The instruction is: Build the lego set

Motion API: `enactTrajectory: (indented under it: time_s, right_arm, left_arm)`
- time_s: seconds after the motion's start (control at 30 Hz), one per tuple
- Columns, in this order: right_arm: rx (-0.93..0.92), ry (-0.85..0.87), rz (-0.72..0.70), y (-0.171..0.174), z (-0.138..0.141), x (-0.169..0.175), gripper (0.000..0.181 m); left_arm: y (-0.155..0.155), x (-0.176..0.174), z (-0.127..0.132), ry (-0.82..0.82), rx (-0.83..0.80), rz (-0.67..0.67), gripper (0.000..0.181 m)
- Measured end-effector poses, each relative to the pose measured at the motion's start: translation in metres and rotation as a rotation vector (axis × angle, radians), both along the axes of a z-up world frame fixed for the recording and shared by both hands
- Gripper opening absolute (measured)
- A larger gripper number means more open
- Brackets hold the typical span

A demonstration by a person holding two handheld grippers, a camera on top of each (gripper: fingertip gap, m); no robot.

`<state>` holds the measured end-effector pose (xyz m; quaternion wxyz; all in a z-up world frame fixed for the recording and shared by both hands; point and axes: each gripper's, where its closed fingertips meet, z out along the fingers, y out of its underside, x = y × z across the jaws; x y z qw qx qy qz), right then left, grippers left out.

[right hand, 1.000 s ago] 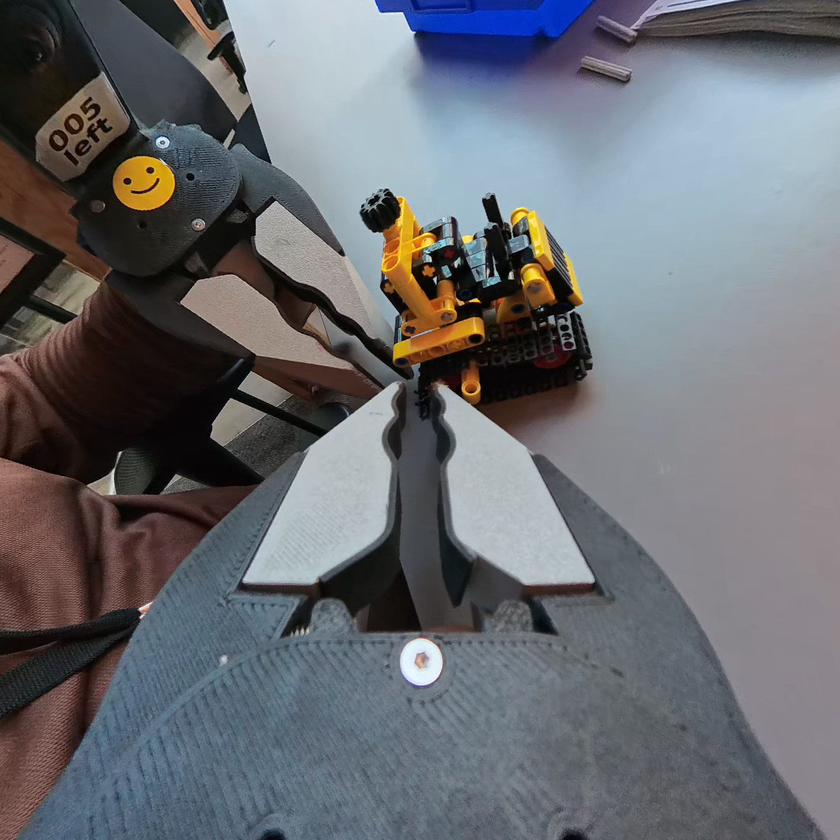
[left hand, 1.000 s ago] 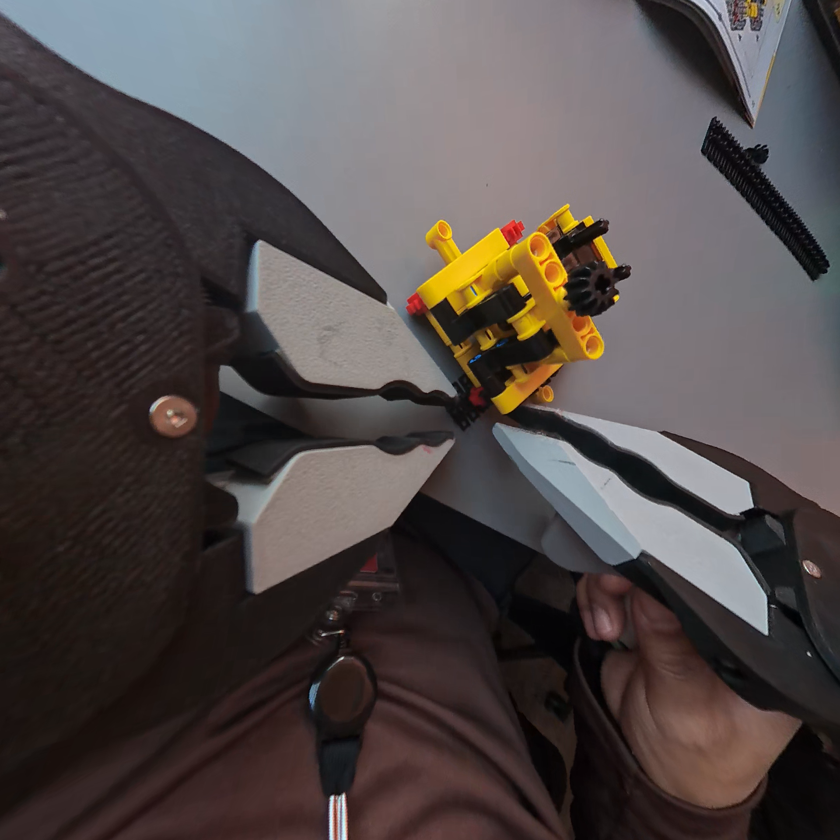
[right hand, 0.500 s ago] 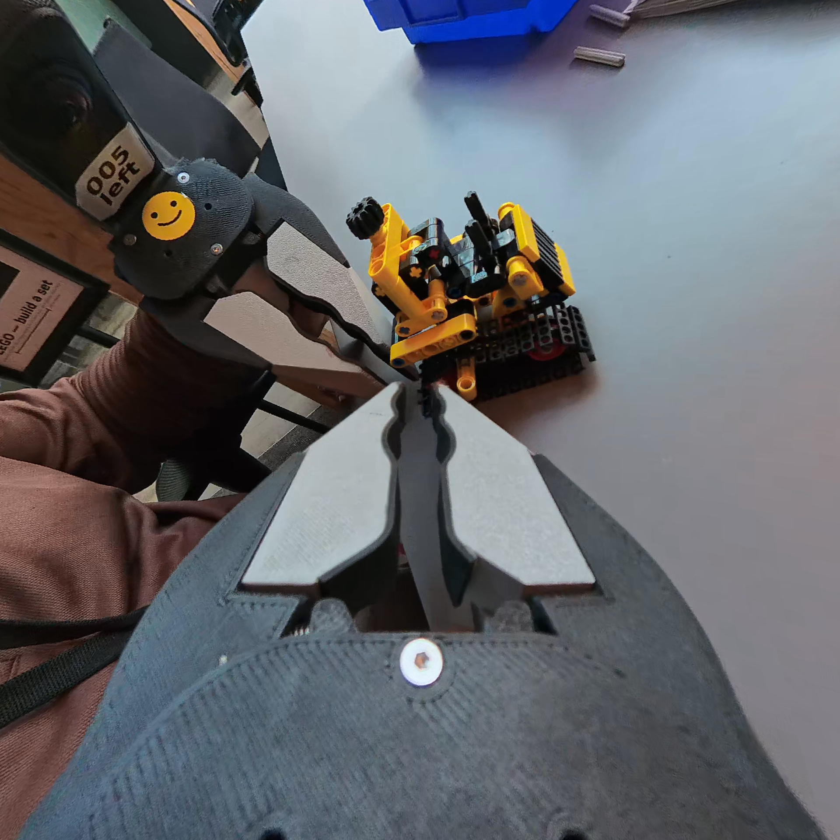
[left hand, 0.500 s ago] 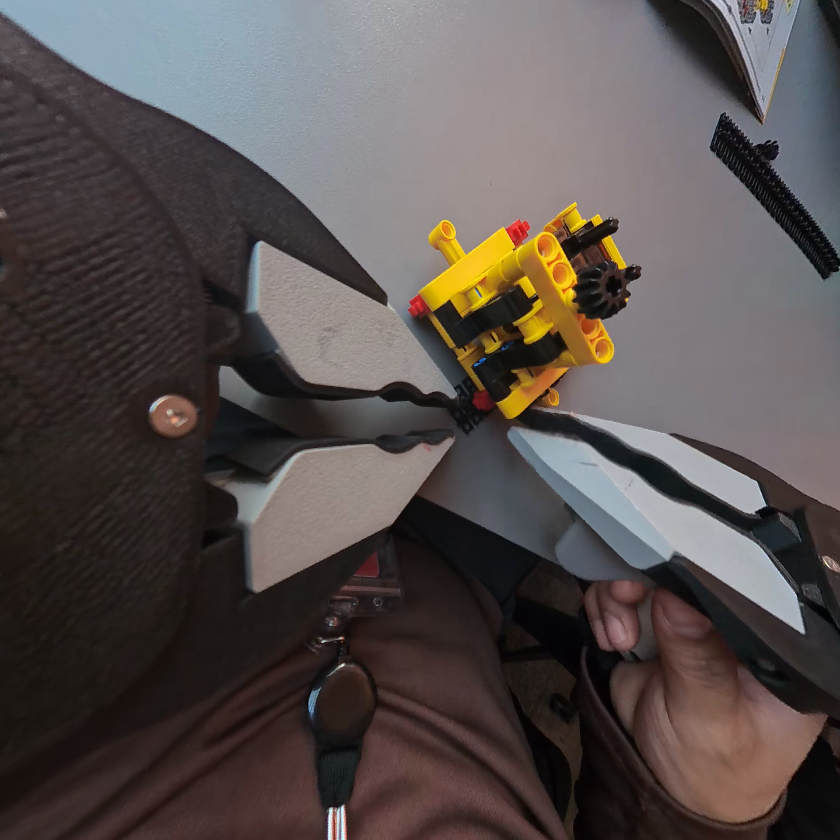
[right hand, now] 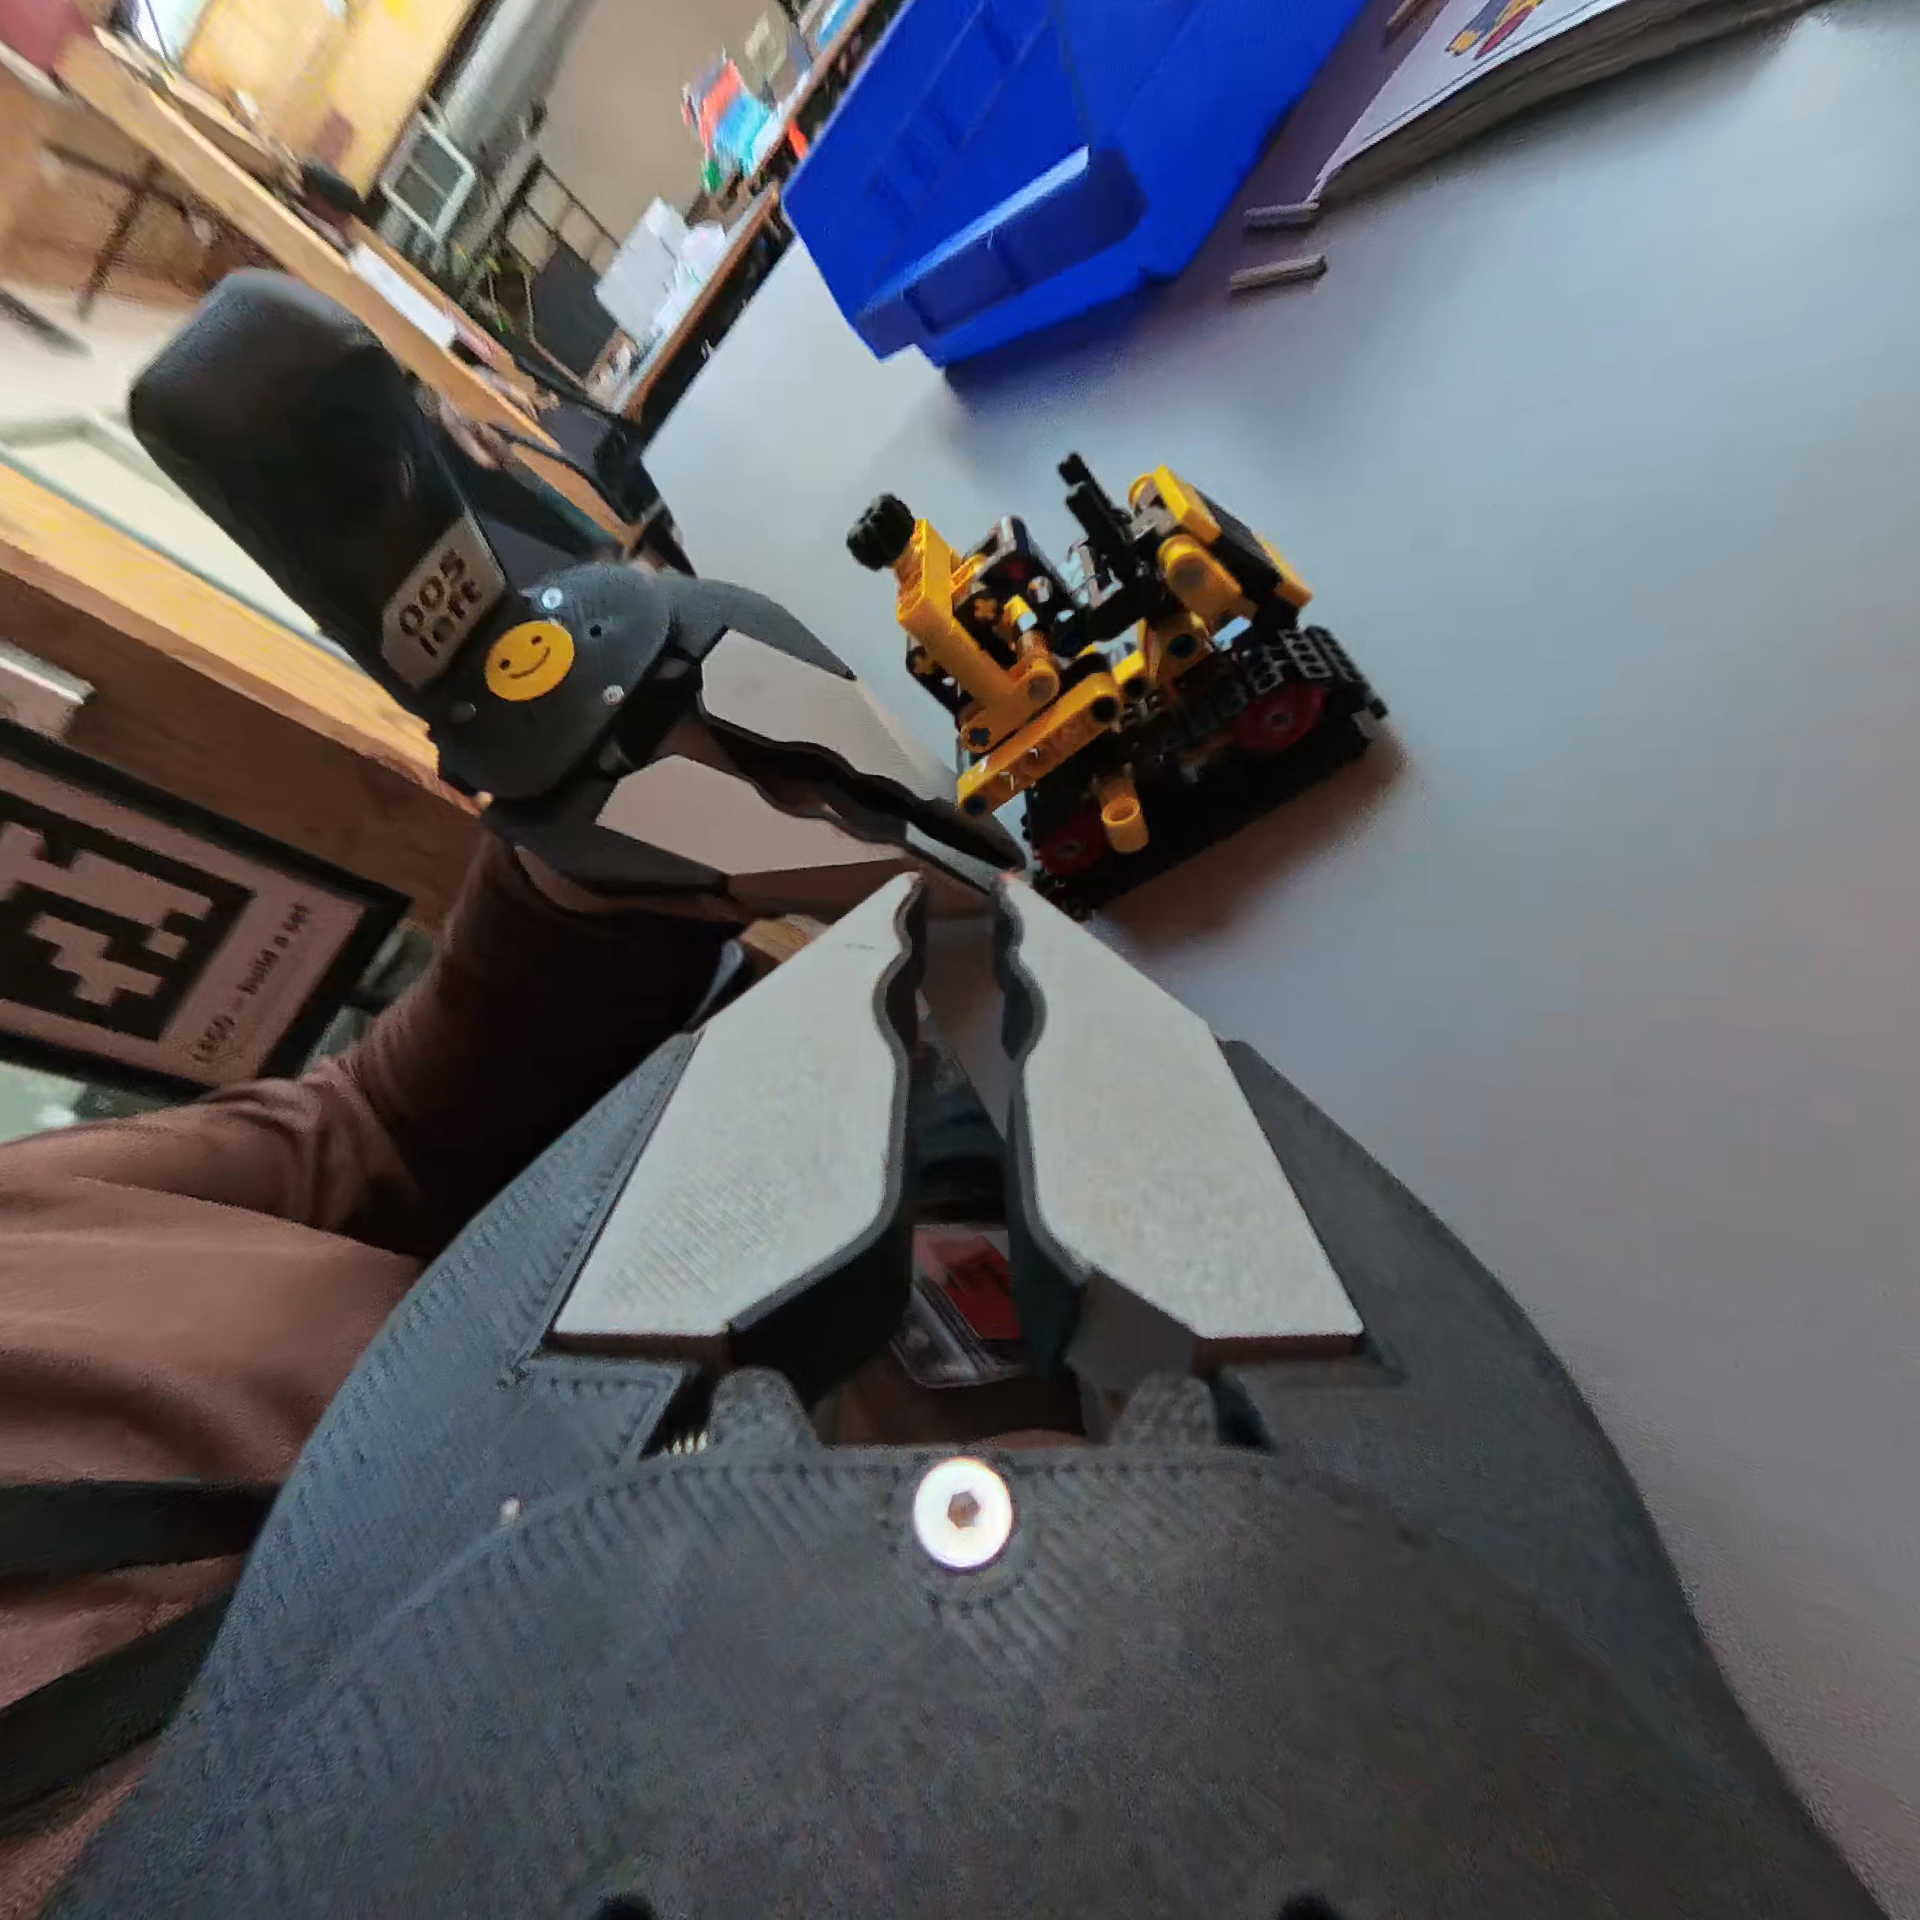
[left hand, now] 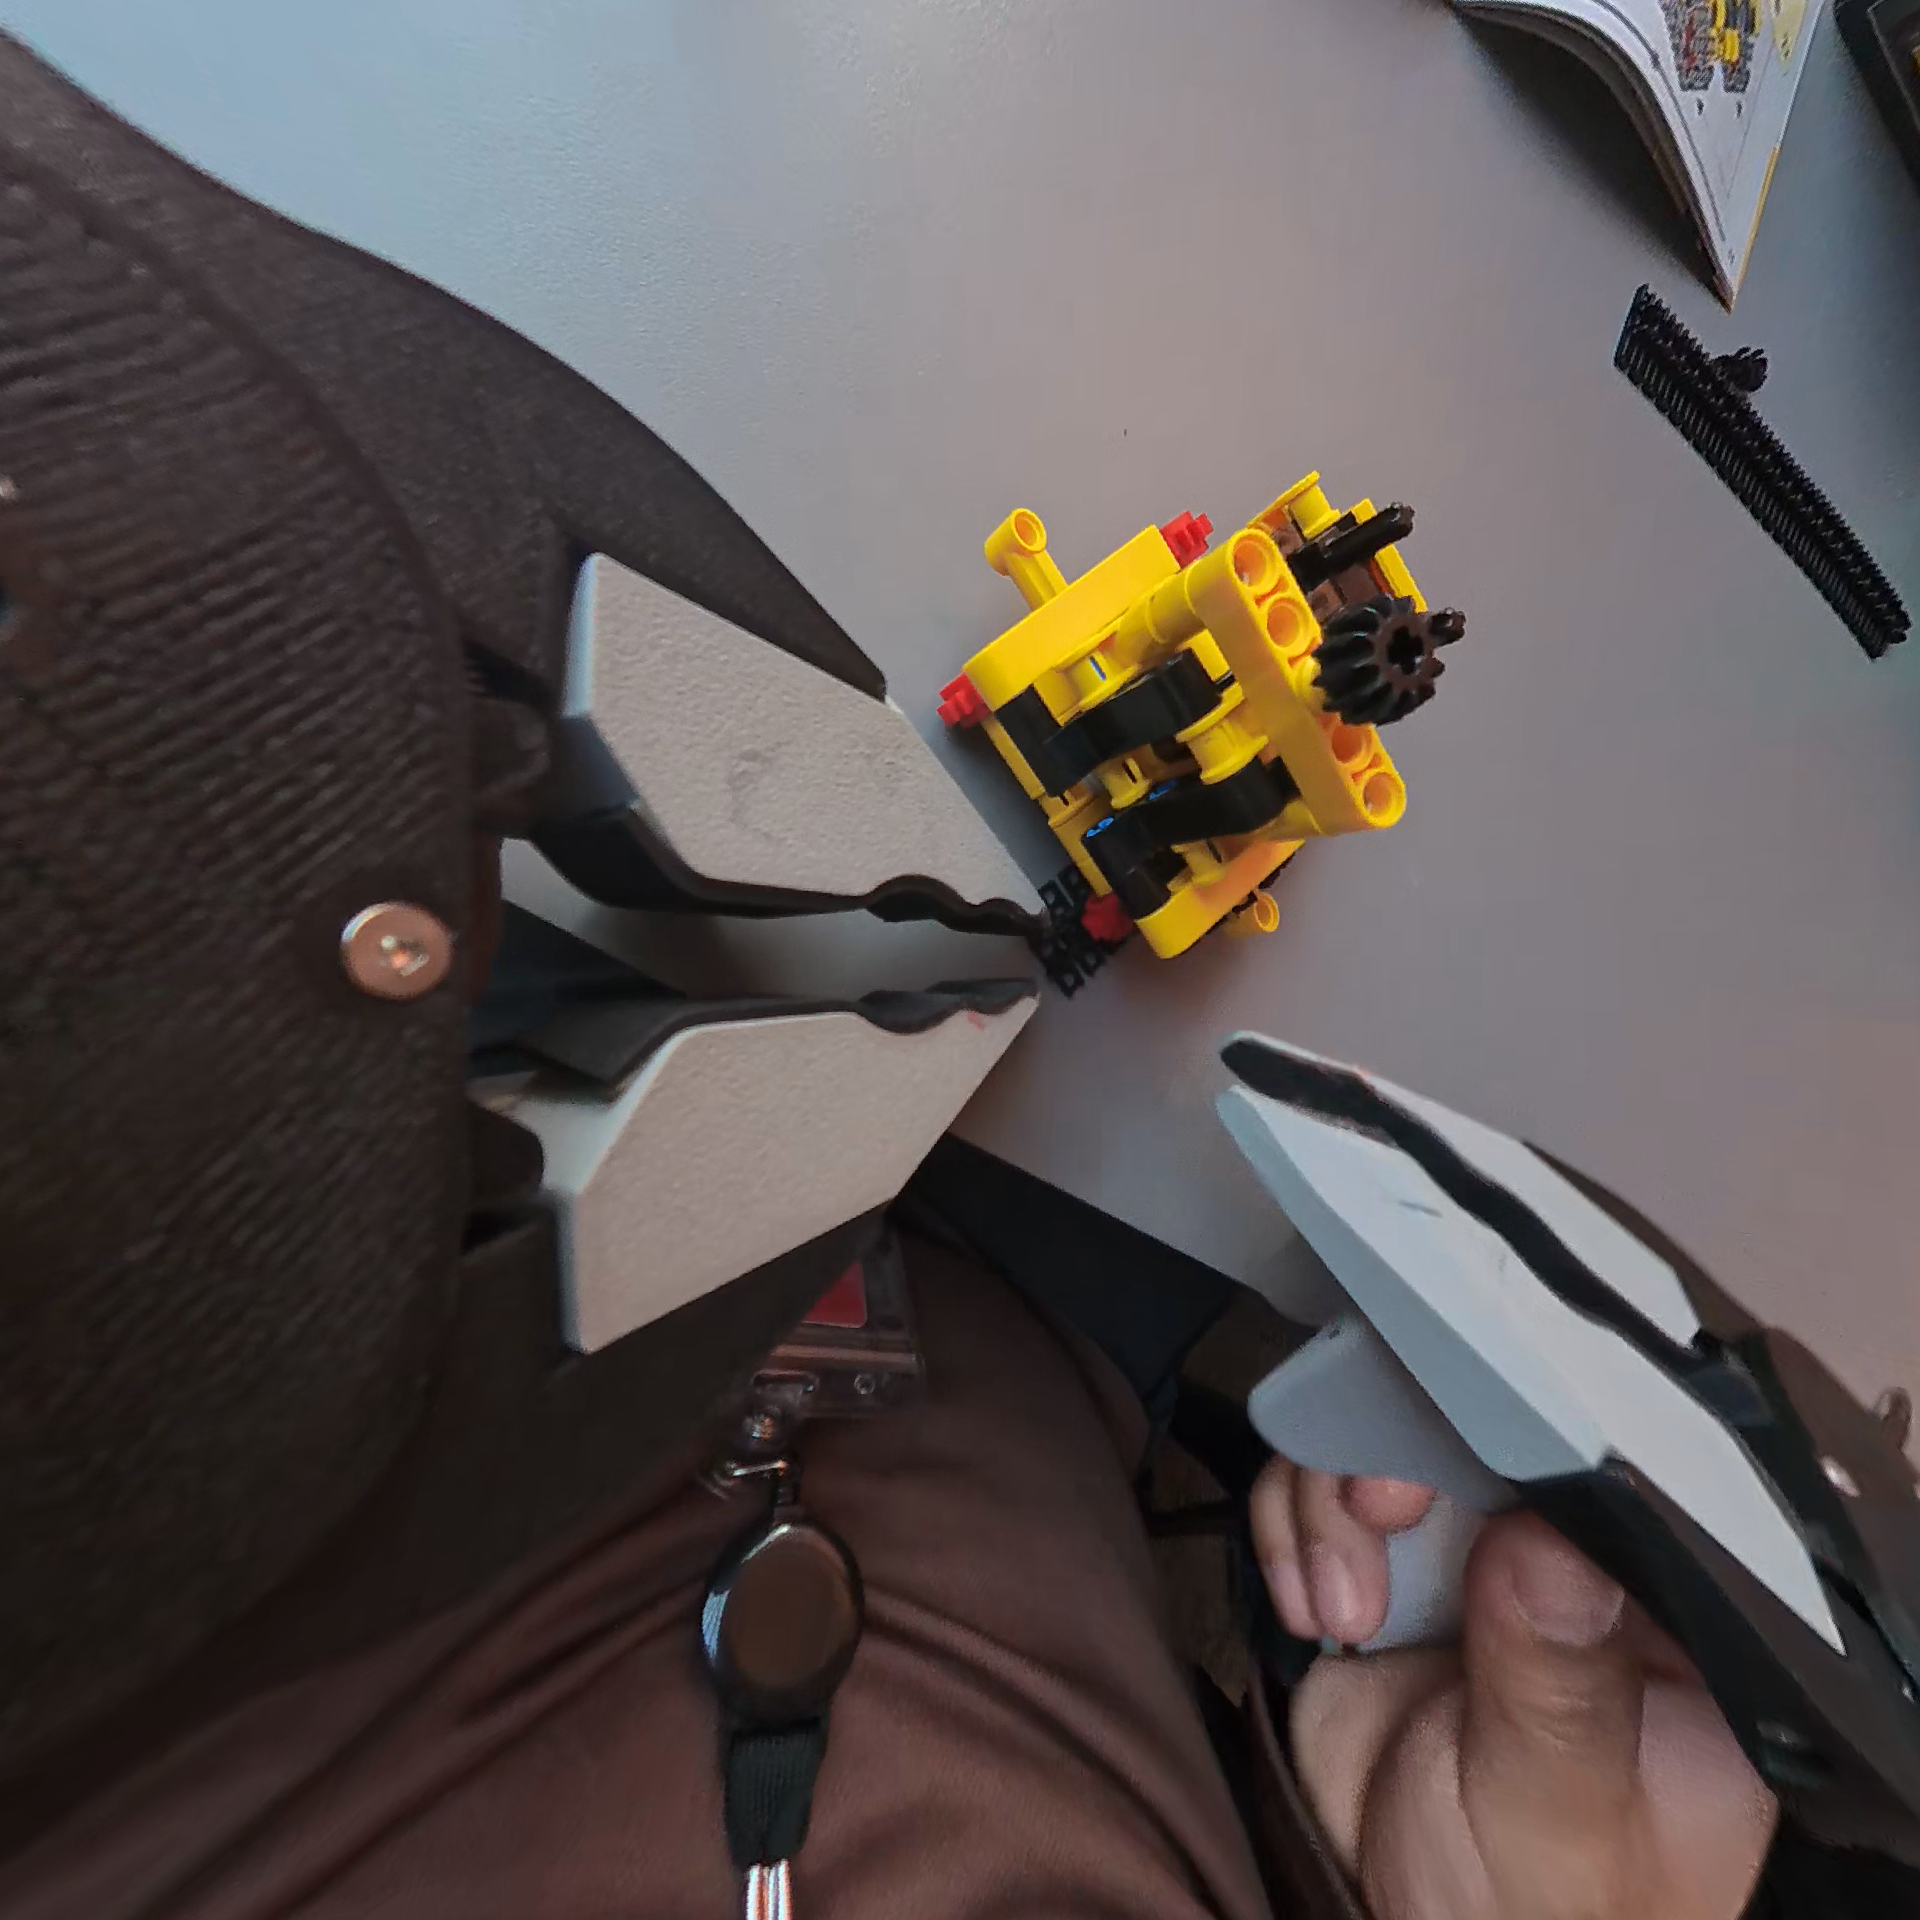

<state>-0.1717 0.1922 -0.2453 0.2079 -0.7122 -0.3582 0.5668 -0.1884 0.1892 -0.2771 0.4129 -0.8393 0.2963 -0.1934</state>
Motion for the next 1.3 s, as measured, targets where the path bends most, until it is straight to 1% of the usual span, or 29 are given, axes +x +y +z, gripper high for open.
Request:
enactTrajectory:
  time_s: [0.13,0.2,0.23,0.47,0.6,0.83,1.17,1.23,1.3]
  right_arm:
    - [-0.138,0.084,-0.084,0.009,0.002,-0.003,0.006]
    - [-0.240,0.107,-0.071,0.005,0.000,-0.008,0.005]
    - [-0.274,0.112,-0.059,0.002,-0.001,-0.010,0.001]
    - [-0.291,0.098,-0.112,0.010,-0.003,-0.010,0.001]
    - [-0.316,0.075,-0.122,0.011,-0.006,-0.010,0.008]
    - [-0.314,0.027,-0.137,0.012,-0.012,-0.011,0.011]
    - [-0.305,0.025,-0.136,0.012,-0.012,-0.017,0.009]
    - [-0.302,0.022,-0.135,0.012,-0.013,-0.017,0.006]
    - [-0.299,0.026,-0.140,0.013,-0.013,-0.017,0.000]
  left_arm:
    - [0.001,0.001,0.001,-0.017,0.006,0.001,0.005]
    - [0.000,0.001,0.002,-0.018,0.009,0.003,0.006]
    - [0.000,0.000,0.002,-0.015,0.012,0.006,0.006]
    - [-0.001,-0.001,0.003,-0.033,0.010,0.011,0.007]
    - [-0.002,-0.003,0.002,-0.030,0.012,0.015,0.008]
    - [-0.004,-0.003,0.002,-0.020,0.020,0.009,0.008]
    - [-0.004,-0.004,0.003,-0.035,0.022,0.008,0.007]
    - [-0.004,-0.004,0.003,-0.035,0.023,0.009,0.007]
    - [-0.004,-0.003,0.003,-0.039,0.021,0.008,0.007]
